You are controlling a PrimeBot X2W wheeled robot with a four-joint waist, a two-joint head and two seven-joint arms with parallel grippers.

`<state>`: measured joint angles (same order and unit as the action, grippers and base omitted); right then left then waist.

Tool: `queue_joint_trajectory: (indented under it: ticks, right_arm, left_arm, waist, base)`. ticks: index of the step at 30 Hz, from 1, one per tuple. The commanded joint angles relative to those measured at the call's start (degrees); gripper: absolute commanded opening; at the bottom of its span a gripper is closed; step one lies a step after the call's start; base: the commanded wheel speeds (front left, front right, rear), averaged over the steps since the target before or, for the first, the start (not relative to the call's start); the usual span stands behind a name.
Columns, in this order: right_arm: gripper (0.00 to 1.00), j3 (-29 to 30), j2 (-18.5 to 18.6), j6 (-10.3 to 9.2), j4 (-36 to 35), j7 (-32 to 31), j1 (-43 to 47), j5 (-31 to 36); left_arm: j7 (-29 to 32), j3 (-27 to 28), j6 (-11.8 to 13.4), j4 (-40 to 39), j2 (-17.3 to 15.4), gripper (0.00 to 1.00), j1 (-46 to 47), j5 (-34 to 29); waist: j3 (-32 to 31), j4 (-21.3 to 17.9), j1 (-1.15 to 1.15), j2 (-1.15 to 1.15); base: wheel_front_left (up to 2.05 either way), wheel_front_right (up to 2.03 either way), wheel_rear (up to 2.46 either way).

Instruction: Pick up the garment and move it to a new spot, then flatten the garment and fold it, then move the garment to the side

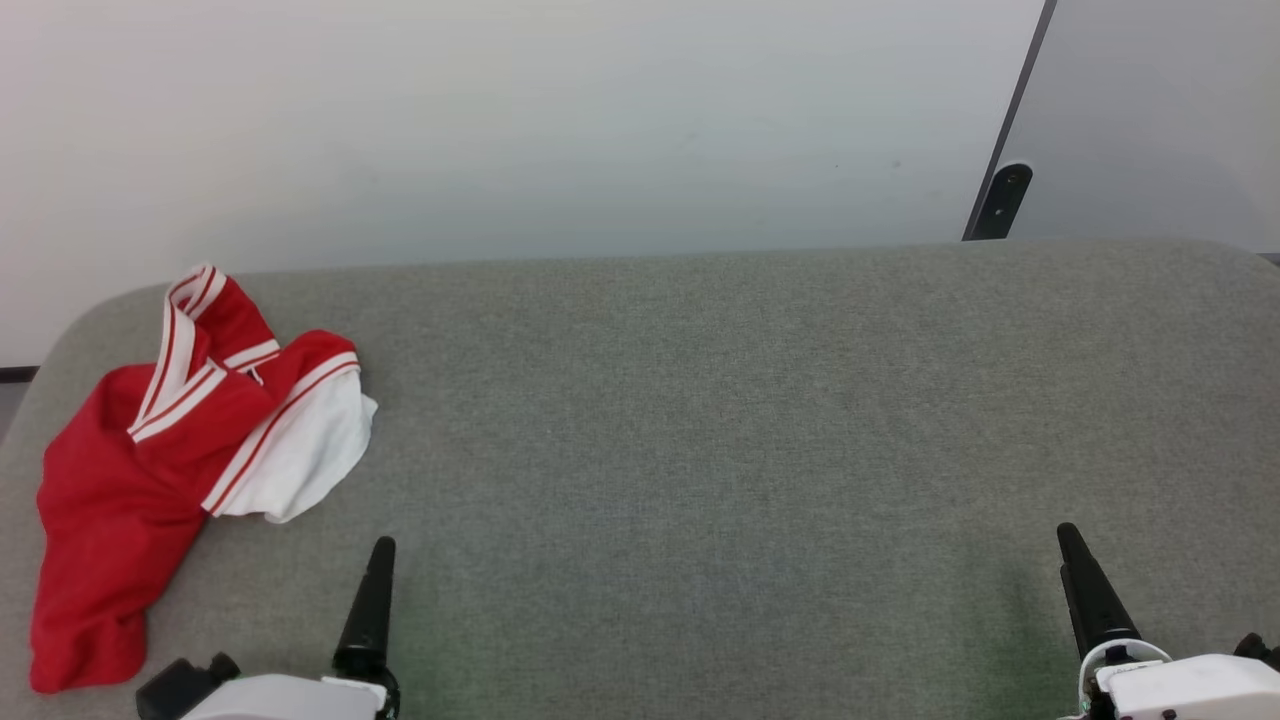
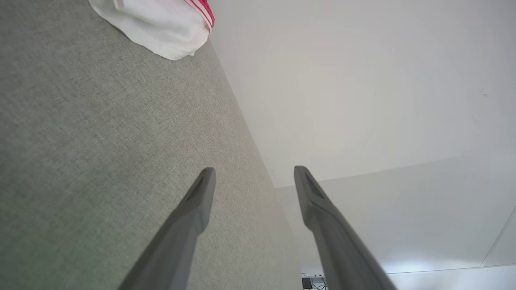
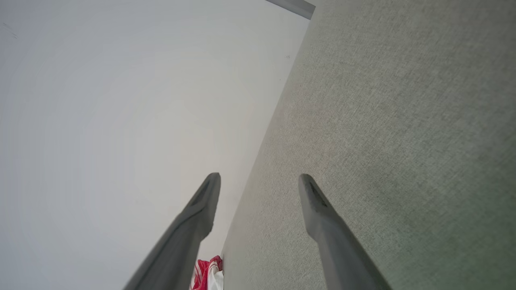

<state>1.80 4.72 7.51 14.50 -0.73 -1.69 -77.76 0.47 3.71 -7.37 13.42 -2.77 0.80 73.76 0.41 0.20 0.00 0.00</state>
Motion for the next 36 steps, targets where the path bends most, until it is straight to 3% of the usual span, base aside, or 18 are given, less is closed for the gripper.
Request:
queue_joint_trajectory:
  ticks: [1,17,36]
  right_arm:
    - [1.00,-0.5,0.6,0.00,-1.1,0.6,-0.3,2.2]
    - [1.00,-1.9,1.5,0.00,-2.9,3.1,0.3,22.8]
    - [1.00,-3.1,2.0,-0.01,-5.1,5.9,1.7,38.9]
  left_arm:
    - [-0.5,0.0,0.0,-1.4,-0.1,1.00,0.5,-2.8]
    - [-4.0,-2.3,1.9,-4.6,0.0,1.00,-1.2,-23.5]
    - [-7.4,-5.1,3.8,-7.9,-0.6,1.00,-3.6,-39.1]
  waist:
    - [0.1,0.0,0.00,0.00]
    - [0.4,0.0,0.00,0.00]
    - [0.5,0.0,0.00,0.00]
  base:
    - [0.00,0.00,0.00]
    - [0.00,0.00,0.00]
    - [0.00,0.00,0.00]
